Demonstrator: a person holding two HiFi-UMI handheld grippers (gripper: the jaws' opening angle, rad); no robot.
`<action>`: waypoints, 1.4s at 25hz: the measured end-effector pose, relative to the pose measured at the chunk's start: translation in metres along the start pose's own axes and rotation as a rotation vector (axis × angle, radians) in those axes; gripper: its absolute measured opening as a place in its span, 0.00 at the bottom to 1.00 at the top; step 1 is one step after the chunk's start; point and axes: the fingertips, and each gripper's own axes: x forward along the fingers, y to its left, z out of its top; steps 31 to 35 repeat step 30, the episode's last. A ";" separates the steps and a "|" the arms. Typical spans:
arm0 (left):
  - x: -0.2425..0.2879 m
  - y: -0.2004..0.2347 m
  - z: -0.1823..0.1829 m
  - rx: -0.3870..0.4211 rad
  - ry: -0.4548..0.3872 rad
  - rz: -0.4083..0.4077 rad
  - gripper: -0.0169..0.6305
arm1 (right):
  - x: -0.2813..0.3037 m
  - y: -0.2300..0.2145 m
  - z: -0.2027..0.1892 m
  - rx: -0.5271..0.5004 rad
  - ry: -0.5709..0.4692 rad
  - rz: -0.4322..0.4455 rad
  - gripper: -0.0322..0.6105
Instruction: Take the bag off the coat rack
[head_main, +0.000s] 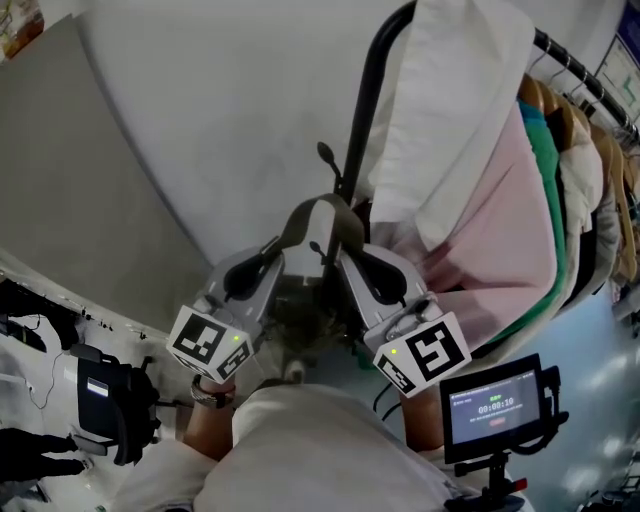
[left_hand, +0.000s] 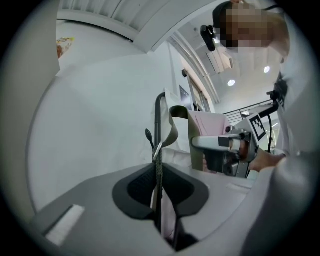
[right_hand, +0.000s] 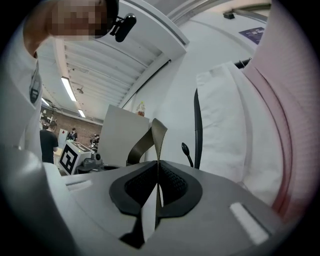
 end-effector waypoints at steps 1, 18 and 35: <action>-0.004 -0.004 0.001 0.007 0.002 -0.001 0.08 | -0.002 0.005 -0.001 -0.002 0.008 0.004 0.06; -0.002 0.000 -0.002 0.001 -0.001 0.005 0.08 | 0.006 0.001 -0.012 0.003 0.020 0.035 0.06; 0.006 0.004 0.001 -0.013 0.017 -0.010 0.08 | 0.010 -0.007 -0.011 0.010 0.027 0.014 0.06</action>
